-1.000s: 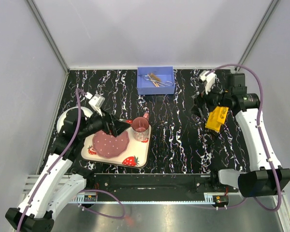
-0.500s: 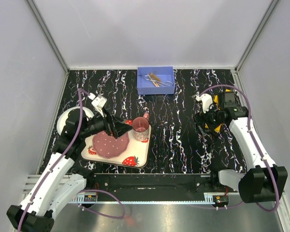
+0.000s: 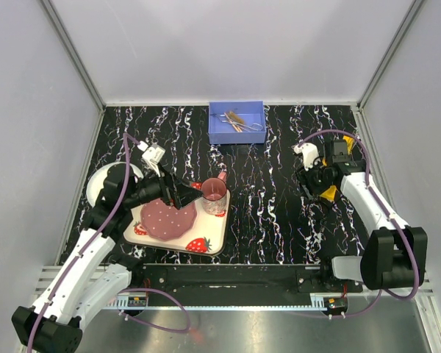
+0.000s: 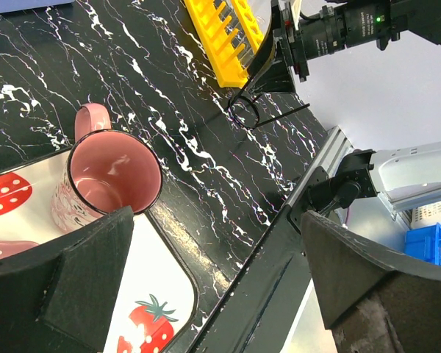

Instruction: Organize the chemistry lab equipment

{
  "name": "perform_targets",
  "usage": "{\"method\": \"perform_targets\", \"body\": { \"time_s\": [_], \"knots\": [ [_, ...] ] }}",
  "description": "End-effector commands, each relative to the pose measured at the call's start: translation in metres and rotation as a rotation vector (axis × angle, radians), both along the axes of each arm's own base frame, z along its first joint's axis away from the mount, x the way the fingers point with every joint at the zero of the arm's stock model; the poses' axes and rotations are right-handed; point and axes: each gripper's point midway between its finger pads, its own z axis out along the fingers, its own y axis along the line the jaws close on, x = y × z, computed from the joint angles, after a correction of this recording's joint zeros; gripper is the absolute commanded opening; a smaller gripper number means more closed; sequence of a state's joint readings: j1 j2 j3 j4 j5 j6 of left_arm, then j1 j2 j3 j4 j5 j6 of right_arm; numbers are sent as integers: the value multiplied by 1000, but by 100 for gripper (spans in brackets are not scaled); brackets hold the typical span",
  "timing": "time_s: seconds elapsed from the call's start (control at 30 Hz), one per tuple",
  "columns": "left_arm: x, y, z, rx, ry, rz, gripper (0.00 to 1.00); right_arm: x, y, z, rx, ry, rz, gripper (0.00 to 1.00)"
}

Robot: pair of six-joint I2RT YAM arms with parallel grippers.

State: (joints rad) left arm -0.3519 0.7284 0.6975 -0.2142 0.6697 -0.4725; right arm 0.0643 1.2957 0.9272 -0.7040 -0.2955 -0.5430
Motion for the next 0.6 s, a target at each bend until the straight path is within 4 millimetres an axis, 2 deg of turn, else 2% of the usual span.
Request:
{"method": "perform_targets", "body": {
  "time_s": [0.0,0.1,0.13,0.23,0.37,0.4,0.57],
  "knots": [
    [6,1,13,-27,-60,18,99,19,-4,1,-19,-73,-10,52],
    [6,0,13,-29,-59,17,99,19,-4,-1,-18,-71,-9,38],
    [7,0,13,-30,-61,17,99,18,-4,-2,-15,-67,-12,26],
    [7,-1,15,-35,-63,10,99,16,0,0,3,-68,-9,10],
    [8,-4,17,-44,-51,-8,99,5,8,12,43,-47,35,1],
    [8,-5,18,-47,-54,-9,99,-4,11,14,56,-20,52,0],
    [2,-15,24,-70,-76,-55,99,-25,41,50,216,-2,178,0]
  ]
}}
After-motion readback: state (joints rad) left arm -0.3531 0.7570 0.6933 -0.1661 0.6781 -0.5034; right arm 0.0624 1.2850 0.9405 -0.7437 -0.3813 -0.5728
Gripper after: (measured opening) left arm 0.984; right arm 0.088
